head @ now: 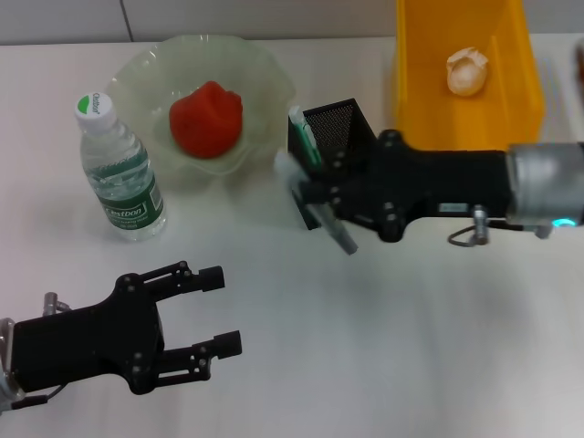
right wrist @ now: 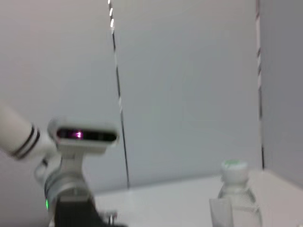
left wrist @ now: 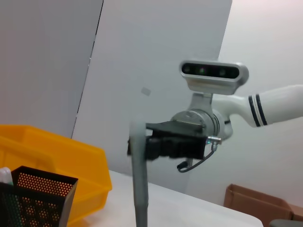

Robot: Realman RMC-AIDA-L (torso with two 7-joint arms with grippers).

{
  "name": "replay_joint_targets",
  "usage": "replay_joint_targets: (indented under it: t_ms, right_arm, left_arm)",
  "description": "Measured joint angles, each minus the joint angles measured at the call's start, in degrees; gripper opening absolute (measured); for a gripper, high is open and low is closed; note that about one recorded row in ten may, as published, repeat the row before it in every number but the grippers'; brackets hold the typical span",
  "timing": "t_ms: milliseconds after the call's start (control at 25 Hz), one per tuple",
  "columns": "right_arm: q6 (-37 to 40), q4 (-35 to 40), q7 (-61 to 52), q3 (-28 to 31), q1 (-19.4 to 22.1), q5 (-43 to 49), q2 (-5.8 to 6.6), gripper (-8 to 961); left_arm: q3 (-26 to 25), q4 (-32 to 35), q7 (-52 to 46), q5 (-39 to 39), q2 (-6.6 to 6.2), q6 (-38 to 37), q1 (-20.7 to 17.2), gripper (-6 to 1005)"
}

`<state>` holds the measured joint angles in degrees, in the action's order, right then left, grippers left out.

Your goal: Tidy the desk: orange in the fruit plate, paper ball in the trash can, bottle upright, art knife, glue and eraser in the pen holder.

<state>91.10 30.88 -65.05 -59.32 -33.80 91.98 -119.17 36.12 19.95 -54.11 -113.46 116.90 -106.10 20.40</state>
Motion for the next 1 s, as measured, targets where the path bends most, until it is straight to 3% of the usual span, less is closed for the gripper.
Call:
replay_joint_targets:
  t_ms: [200,360,560,760,1000]
  right_arm:
    - [3.60,-7.27,4.05,7.94,0.43,-1.10,-0.01,123]
    - [3.23,-10.43,1.89,11.07,0.11,-1.35,-0.01,123]
    - [2.00,-12.34,-9.03,16.39,0.15,-1.43,-0.01,122]
    - [0.59,-12.42,-27.30,24.06,0.39,-1.47,0.07,122]
    - [-3.12,-12.66,-34.77,27.82,-0.05,-1.64,0.07,121]
  left_arm:
    - [0.00,0.00,0.27,0.00,0.32,-0.02,0.40,783]
    - [0.00,0.00,0.51,0.04,0.89,-0.04,0.74,783]
    - [0.00,0.00,0.84,0.07,1.09,-0.04,1.03,783]
    - [0.00,-0.18,2.07,0.09,1.30,-0.06,1.13,783]
    - [0.00,-0.21,2.31,0.09,1.40,-0.23,1.13,783]
